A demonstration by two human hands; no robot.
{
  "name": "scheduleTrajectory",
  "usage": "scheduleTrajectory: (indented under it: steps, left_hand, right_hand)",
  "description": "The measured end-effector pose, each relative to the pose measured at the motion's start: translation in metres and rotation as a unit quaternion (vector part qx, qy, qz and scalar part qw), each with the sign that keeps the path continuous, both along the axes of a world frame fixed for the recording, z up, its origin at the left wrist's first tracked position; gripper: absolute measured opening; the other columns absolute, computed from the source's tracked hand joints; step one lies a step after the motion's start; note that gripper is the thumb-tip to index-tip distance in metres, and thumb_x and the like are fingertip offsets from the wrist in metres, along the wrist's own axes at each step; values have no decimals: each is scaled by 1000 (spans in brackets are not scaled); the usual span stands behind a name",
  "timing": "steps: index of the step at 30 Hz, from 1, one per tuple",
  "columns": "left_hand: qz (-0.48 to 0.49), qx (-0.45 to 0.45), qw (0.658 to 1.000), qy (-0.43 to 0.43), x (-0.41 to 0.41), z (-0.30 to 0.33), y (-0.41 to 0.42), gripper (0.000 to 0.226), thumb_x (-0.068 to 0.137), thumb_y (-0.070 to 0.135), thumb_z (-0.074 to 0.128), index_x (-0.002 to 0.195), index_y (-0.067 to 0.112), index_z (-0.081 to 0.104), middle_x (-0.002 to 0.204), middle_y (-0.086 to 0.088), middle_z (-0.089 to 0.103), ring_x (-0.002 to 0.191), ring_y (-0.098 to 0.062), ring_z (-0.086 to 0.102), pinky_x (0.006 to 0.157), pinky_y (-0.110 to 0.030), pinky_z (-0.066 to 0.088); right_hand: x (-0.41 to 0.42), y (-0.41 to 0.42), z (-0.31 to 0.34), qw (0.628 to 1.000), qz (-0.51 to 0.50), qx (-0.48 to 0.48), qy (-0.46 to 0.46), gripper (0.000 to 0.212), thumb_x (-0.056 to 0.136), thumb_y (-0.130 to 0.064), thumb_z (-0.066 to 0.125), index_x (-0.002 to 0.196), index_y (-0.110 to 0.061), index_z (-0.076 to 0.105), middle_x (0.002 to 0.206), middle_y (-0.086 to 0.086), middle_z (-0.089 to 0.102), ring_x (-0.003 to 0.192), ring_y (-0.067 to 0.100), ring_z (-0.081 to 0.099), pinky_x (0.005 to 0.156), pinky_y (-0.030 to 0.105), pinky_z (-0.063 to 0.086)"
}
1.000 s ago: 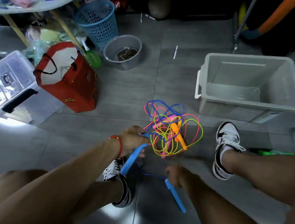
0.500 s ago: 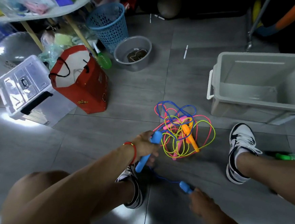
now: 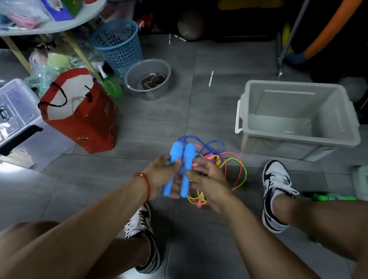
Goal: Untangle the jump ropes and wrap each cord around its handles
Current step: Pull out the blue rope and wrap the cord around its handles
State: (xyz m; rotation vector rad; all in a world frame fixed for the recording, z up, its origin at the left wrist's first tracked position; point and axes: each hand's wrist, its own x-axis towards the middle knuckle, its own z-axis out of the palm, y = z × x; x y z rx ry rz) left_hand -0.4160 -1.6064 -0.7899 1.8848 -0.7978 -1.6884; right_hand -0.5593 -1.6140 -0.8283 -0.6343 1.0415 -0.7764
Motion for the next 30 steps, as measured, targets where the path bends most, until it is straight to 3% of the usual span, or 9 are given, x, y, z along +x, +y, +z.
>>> scheduleTrajectory:
  steps: [4, 7, 10, 14, 16, 18, 21, 25, 30]
  left_hand:
    - [37, -102, 988, 109, -7, 26, -9, 26, 105, 29, 45, 126, 15, 53, 112, -20, 67, 94, -41, 62, 86, -67, 48]
    - [54, -98, 982, 150, -4, 40, -19, 35, 103, 24, 50, 135, 13, 42, 125, -27, 63, 96, -49, 62, 90, -72, 46]
    - [20, -93, 979, 181, -3, 51, -23, 40, 102, 17, 54, 140, 11, 44, 114, -25, 63, 89, -40, 63, 93, -68, 47]
    - [-43, -129, 981, 137, -10, 63, -22, 21, 101, 14, 53, 122, 9, 54, 95, -15, 61, 78, -28, 63, 85, -54, 54]
    - [-86, -152, 981, 83, -10, 68, -23, 22, 102, 14, 52, 123, 5, 50, 96, -16, 61, 75, -25, 64, 76, -47, 57]
    - [-142, -175, 972, 60, -11, 76, -21, 29, 102, 15, 54, 126, 2, 46, 95, -15, 61, 76, -25, 64, 70, -41, 56]
    - [-215, -200, 954, 61, -18, 86, -20, 33, 98, 18, 55, 127, 4, 47, 93, -14, 62, 79, -26, 62, 69, -39, 54]
    - [-224, -224, 946, 60, -24, 94, -20, 26, 102, 14, 53, 127, 9, 50, 92, -11, 64, 78, -27, 61, 68, -38, 54]
    - [-176, -238, 954, 55, -27, 96, -22, 28, 102, 15, 52, 121, -6, 49, 91, -15, 70, 75, -26, 67, 69, -41, 57]
  right_hand:
    - [-1, -33, 44, 996, 62, -39, 41, 43, 90, 5, 67, 127, -9, 52, 109, 12, 69, 70, 8, 72, 56, 23, 56]
    - [-10, -54, 62, 969, 149, -105, 164, 47, 86, -2, 74, 126, -9, 52, 102, 5, 69, 72, 10, 70, 68, 32, 59]
    - [-22, -68, 87, 927, 230, -175, 237, 50, 80, -5, 79, 121, -11, 50, 96, 3, 71, 78, 13, 69, 77, 33, 57]
    - [-43, -87, 136, 766, 382, -289, 429, 29, 81, -25, 77, 105, -15, 64, 96, 4, 74, 90, 21, 70, 81, 36, 55]
    - [-57, -100, 157, 694, 368, -334, 521, 17, 87, -34, 71, 94, -18, 70, 95, 4, 74, 91, 24, 68, 80, 35, 53]
    - [-68, -107, 166, 695, 294, -407, 514, 29, 91, -46, 64, 108, -23, 67, 109, -1, 68, 99, 18, 62, 87, 32, 49]
    - [-70, -97, 161, 741, 333, -462, 356, 36, 96, -51, 56, 127, -30, 57, 125, -11, 61, 114, 6, 56, 98, 26, 44]
    - [-62, -93, 143, 739, 256, -507, 363, 21, 92, -47, 62, 88, -26, 63, 73, -10, 64, 70, 7, 57, 68, 32, 50]
    - [-60, -104, 148, 734, 191, -521, 392, 32, 83, -55, 64, 75, -25, 64, 63, -4, 60, 59, 10, 50, 60, 31, 46]
